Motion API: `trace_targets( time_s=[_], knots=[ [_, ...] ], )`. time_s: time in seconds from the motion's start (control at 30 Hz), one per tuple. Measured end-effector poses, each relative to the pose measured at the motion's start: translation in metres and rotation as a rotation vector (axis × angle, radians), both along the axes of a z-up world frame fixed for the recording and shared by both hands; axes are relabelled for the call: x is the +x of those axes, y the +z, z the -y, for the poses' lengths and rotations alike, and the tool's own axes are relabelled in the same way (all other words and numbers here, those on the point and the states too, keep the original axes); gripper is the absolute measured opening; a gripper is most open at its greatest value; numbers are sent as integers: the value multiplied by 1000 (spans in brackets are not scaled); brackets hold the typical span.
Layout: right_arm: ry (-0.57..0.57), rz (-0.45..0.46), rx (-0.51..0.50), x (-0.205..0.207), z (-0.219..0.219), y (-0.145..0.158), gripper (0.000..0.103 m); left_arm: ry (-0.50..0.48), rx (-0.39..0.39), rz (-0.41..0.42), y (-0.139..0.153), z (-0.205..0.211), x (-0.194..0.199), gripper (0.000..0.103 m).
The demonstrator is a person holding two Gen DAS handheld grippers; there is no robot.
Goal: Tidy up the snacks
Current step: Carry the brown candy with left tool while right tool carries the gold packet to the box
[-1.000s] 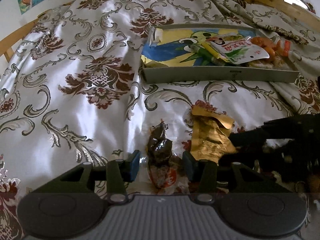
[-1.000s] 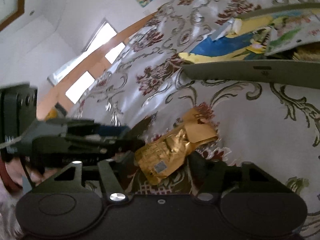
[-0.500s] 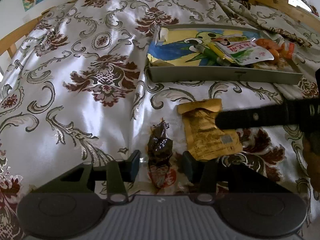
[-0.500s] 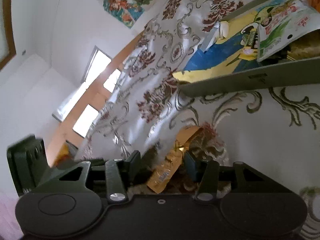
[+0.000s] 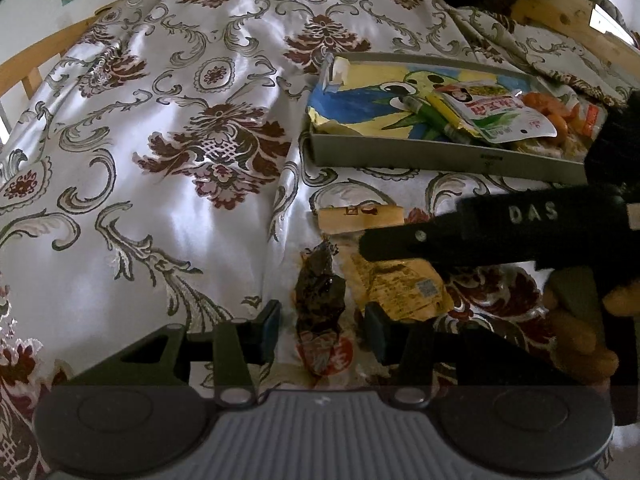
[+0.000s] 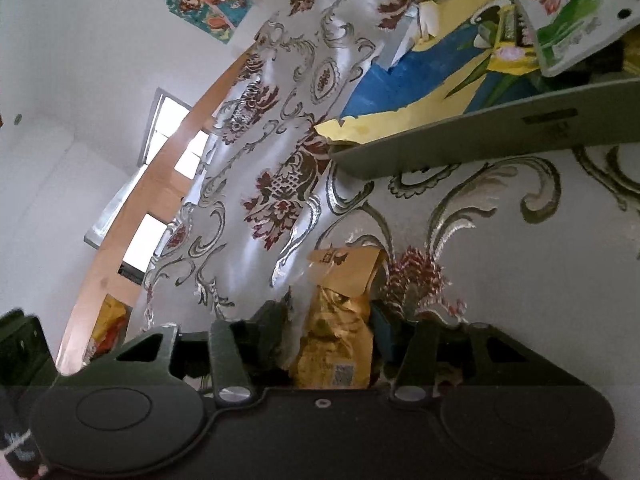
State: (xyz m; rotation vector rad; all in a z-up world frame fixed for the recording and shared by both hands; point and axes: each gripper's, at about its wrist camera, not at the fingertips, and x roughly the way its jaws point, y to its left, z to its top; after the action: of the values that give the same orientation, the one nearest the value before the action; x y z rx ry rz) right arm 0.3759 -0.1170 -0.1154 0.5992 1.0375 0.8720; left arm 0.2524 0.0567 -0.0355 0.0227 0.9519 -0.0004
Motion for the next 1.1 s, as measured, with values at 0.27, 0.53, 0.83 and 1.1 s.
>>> trace_targets(
  time_s=[0.27, 0.53, 0.83, 1.1],
  knots=[
    [30, 36, -40, -5, 5, 5, 28, 38, -53, 8, 3, -7, -5, 49],
    [68, 117, -50, -25, 29, 34, 10, 30, -98, 6, 8, -2, -23, 49],
    [75, 80, -39, -13, -12, 31, 31, 74, -104, 2, 9, -13, -28, 49],
    [42, 104, -173, -19, -24, 41, 51, 84, -108, 11, 9, -18, -32, 48]
  ],
)
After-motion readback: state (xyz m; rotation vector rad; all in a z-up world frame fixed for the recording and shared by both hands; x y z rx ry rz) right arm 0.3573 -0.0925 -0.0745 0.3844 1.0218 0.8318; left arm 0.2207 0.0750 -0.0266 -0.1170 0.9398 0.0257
